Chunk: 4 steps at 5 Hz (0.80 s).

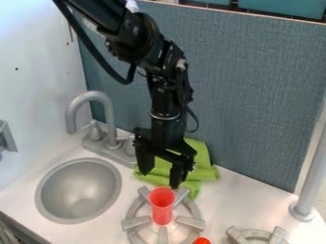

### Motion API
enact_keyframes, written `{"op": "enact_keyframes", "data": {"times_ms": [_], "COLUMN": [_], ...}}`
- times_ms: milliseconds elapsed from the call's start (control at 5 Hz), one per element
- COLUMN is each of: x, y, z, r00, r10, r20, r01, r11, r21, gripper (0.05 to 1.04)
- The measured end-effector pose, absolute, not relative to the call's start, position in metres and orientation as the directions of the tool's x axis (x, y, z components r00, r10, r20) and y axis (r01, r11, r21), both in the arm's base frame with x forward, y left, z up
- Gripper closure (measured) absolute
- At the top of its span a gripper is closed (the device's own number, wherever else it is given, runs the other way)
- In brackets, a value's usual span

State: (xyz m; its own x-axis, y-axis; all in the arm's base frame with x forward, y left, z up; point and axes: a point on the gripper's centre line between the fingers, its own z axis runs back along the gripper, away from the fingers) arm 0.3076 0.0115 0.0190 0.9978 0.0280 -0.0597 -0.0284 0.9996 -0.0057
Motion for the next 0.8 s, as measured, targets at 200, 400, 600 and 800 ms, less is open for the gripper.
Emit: {"op": "enact_keyframes", "data": {"times_ms": [200,400,600,800], "x": [0.303,0.292,0.287,0.276], "y": [0.011,-0.014,-0.056,-0.087], "z": [0.010,0.000,-0.001,-0.005], "r00": [0.996,0.993,0.972,0.928], "r10": [0.028,-0.077,-0.227,-0.370], "r20": [-0.090,-0.092,-0.062,-0.049], "r01": [-0.029,0.078,0.226,0.369], "r11": [1.000,0.997,0.974,0.929], "r21": [-0.006,0.006,-0.021,-0.023], "gripper": [0.083,0.083,0.083,0.083]}}
